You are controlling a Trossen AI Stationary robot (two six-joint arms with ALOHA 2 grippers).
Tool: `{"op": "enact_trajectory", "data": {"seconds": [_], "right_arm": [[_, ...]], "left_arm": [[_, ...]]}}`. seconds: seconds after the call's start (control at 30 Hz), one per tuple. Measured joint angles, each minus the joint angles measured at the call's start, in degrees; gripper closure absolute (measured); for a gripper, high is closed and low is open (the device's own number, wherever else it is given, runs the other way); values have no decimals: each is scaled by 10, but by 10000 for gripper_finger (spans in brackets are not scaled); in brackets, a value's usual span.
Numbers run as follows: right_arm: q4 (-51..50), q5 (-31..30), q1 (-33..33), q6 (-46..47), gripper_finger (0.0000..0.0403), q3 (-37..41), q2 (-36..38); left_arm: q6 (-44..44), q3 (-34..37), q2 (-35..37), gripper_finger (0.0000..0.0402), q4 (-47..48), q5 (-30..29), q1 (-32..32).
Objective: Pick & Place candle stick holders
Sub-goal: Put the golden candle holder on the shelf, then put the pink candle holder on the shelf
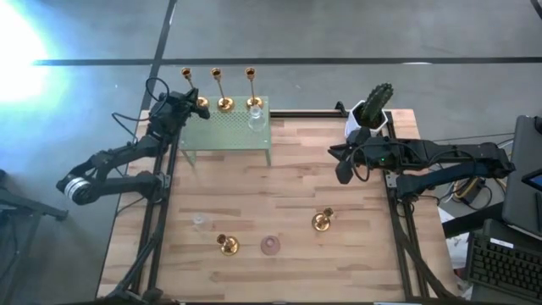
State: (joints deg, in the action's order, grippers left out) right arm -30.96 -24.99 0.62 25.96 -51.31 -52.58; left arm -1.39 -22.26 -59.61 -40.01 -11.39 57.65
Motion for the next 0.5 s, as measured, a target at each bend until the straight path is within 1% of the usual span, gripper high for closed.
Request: {"op": "enact_trajectory", "data": {"seconds": [0.1,0.3,0.5], "right_arm": [[0,0,0,0,350,0,0],[0,2,0,0,349,0,0],[0,11,0,2,351,0,0]], "left_arm": [[-2,0,0,377,0,0,0],[-6,3,0,333,27,2,0],[-13,2,17,308,51,-1,0]]}}
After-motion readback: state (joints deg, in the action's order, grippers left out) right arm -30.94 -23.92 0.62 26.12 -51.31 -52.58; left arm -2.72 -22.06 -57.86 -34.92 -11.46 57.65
